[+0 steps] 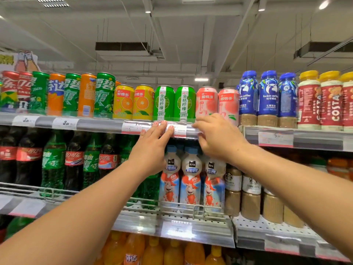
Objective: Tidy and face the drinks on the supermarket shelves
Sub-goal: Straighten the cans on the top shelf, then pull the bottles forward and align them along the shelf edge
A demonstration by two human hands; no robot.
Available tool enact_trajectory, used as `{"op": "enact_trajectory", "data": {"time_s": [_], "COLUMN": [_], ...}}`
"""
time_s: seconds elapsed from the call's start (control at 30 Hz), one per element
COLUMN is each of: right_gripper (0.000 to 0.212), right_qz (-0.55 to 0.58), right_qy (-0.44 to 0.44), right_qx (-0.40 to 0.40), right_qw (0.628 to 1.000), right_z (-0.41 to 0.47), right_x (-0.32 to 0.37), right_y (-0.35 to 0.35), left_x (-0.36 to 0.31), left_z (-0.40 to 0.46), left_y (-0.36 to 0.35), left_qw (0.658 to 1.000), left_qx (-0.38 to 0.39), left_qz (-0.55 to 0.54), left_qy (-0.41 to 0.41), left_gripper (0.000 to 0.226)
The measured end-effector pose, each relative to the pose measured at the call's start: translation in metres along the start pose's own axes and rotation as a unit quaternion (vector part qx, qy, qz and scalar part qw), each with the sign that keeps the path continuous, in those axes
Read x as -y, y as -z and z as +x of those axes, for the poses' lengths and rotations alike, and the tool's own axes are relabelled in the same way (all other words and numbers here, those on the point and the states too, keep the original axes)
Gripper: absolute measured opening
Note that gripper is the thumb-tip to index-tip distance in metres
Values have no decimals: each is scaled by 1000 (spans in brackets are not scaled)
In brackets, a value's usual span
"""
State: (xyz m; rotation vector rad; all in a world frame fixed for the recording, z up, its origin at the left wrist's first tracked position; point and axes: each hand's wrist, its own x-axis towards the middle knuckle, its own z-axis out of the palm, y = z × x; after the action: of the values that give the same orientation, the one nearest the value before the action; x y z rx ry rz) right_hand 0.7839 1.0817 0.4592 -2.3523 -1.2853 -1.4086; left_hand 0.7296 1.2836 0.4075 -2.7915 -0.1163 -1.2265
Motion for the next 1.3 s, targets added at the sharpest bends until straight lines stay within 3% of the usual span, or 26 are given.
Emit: {"op": "enact_trajectory", "data": {"time_s": [0.17, 0.33, 0.5, 0.6, 0.77, 0.87, 1.07, 1.3], "right_gripper": [49, 64, 82, 87, 91, 85, 86, 91], "right_qz": [-53, -35, -25, -31, 29, 65, 20, 16], "right_qy": [-6, -25, -50, -73, -75, -104, -233, -266], "right_qx": [49, 61, 100, 122, 90, 149, 220, 223], "right_qw": [997, 997, 993, 989, 993, 981, 947, 938], "right_z": [-35, -35, -37, -35, -76, -137, -209, -204], "right_x": [17, 23, 29, 36, 77, 113, 135, 130], "right_y": [-40, -41, -45, -47, -76, -116, -152, -151], "left_x": [-2, -5, 3, 25, 63, 79, 100, 99], "left_z": [-2, -1, -56, -107, -163, -182, -205, -214], "left_y": [8, 23, 12, -11, -60, -88, -126, -129], "left_qw": [999, 993, 995, 990, 980, 977, 982, 986], "left_qx": [21, 83, 30, 96, 186, 205, 174, 145], "left_qz": [29, 82, 91, 99, 75, 49, 38, 20], "left_qy": [-3, 5, -14, -15, 6, -15, -62, -78], "left_gripper": [98, 100, 94, 85, 81, 86, 97, 98]}}
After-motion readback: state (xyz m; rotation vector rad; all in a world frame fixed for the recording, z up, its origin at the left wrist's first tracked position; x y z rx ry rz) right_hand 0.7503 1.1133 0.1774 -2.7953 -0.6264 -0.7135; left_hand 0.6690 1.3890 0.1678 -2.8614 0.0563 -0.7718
